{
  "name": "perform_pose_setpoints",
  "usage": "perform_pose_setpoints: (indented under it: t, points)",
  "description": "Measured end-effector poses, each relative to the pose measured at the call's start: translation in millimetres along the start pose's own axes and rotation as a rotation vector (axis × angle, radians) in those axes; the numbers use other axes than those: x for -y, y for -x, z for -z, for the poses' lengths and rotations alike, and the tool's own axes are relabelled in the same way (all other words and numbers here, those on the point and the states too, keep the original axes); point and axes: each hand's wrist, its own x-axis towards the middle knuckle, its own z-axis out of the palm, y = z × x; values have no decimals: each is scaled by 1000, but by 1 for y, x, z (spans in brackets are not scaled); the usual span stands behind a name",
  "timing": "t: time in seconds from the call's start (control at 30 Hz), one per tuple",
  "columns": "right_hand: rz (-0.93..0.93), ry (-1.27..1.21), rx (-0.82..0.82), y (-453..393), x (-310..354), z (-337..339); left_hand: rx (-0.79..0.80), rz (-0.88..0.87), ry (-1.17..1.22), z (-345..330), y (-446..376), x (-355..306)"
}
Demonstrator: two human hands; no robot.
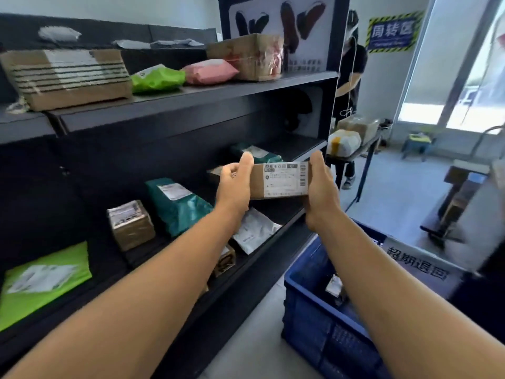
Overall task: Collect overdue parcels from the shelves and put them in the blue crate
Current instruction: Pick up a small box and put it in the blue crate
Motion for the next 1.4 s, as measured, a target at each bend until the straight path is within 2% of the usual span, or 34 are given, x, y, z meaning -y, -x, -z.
perform_pose_setpoints:
  t: [0.23,0.5,0.6,0.77,1.03,1.17,1.4]
  points:
    - [-85,68,-137,-88,-18,106,106,201,42,-127,-48,49]
    - [-250,99,-264,-155,-60,198,203,336,-10,-227,-88,119]
    - [-287,85,-315,-180,-81,224,291,369,1,-256,-110,144]
    - [-351,67,-486,-227,-113,261,535,495,7,-304,-158,185]
    - [-436,-107,-780,-299,-187,287,593,628,-15,-374,-223,252]
    - [-507,-175,-824,-316,-226,297,580,699,-75,-403,-238,299]
    - [-648,-206,-699,-327,-304,333,553,755,-195,-444,-238,388]
